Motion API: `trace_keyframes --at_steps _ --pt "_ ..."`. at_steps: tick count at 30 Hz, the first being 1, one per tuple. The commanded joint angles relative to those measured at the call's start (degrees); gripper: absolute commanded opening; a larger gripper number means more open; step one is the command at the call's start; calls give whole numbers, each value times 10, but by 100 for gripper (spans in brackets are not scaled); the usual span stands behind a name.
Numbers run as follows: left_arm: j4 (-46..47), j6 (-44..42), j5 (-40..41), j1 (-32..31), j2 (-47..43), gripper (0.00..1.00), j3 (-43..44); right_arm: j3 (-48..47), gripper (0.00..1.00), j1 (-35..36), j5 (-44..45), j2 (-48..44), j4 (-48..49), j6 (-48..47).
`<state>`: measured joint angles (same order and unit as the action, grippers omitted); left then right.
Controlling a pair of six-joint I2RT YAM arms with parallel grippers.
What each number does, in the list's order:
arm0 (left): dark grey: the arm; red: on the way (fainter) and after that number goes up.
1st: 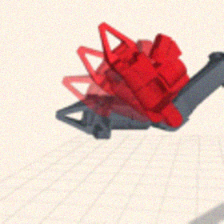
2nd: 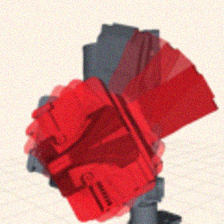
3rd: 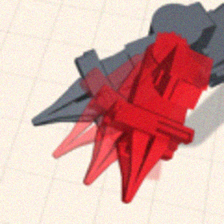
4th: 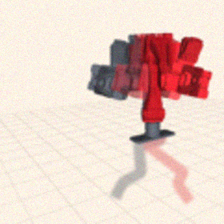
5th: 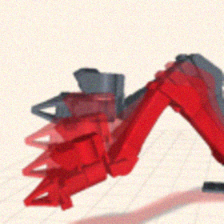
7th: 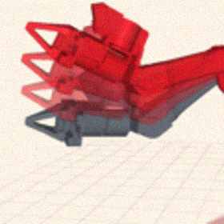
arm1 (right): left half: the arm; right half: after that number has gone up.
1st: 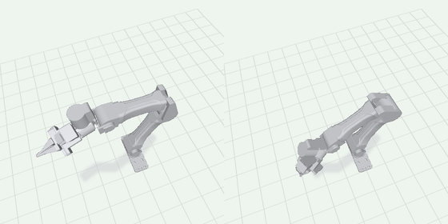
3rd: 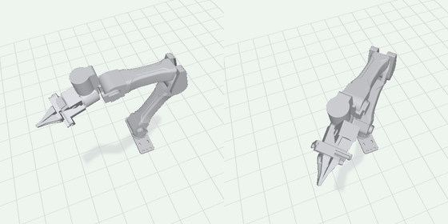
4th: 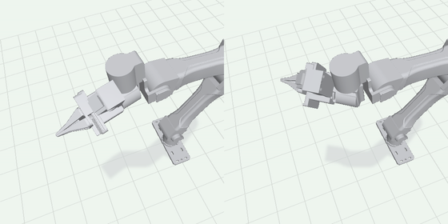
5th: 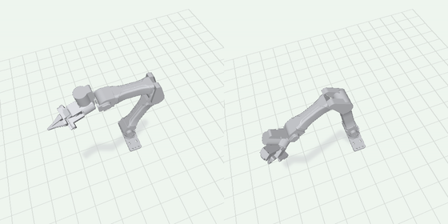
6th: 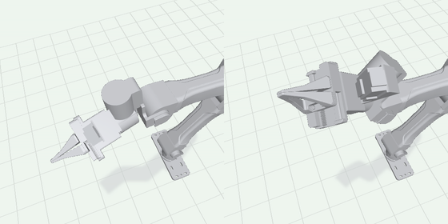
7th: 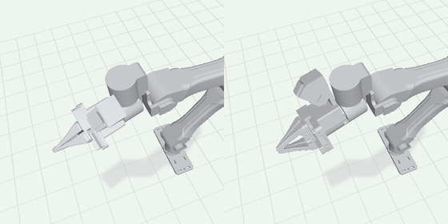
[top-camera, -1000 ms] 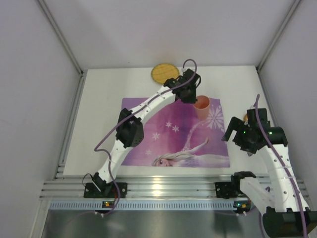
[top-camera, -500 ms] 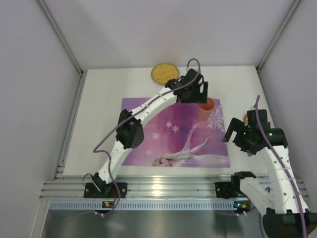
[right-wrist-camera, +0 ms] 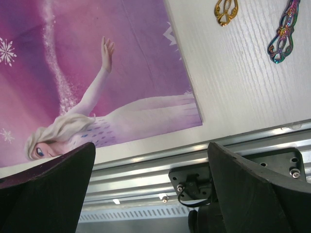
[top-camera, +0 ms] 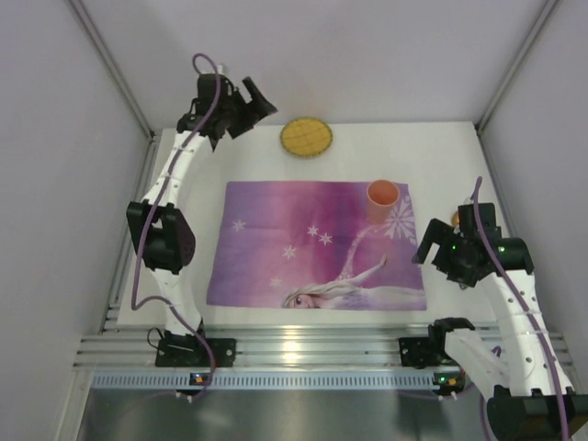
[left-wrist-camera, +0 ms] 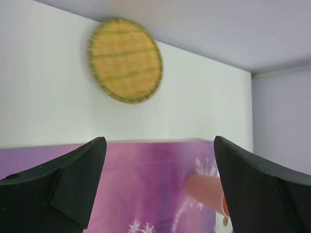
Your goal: Set the dinner table for one person
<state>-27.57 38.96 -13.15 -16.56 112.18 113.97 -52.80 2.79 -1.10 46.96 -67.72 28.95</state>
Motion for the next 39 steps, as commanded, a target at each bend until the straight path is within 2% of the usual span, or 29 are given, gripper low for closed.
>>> trace_keyframes --at_steps 1,3,5,7,10,19,24,28,31,34,35,38,39 --pt "53 13 -57 50 49 97 -16 -16 100 -7 8 3 4 -1" --pt "93 39 -117 87 96 91 -14 -21 100 -8 9 14 5 1" --pt "124 54 -150 107 123 90 -14 -26 100 -8 22 22 7 2" --pt "152 64 -174 113 165 91 -2 -27 100 -7 29 33 9 5" --pt "149 72 -190 112 227 91 65 -27 100 -7 33 52 14 14" --pt "170 110 -183 95 363 90 139 -20 100 -7 40 96 29 41" --pt "183 142 -135 67 418 91 168 -21 100 -7 55 106 28 50" --pt "163 157 -96 28 481 91 269 -28 100 -8 70 110 21 51" --pt "175 188 -71 8 513 90 293 -35 100 -9 78 115 14 50" --pt "191 216 -46 2 528 73 292 -38 100 -9 87 117 7 47" --pt "193 232 -41 2 532 58 292 -40 100 -9 89 115 5 45" --pt "206 259 -22 7 535 43 290 -41 100 -11 92 114 3 41" --pt "213 266 -16 9 535 35 289 -41 100 -11 93 115 3 40"
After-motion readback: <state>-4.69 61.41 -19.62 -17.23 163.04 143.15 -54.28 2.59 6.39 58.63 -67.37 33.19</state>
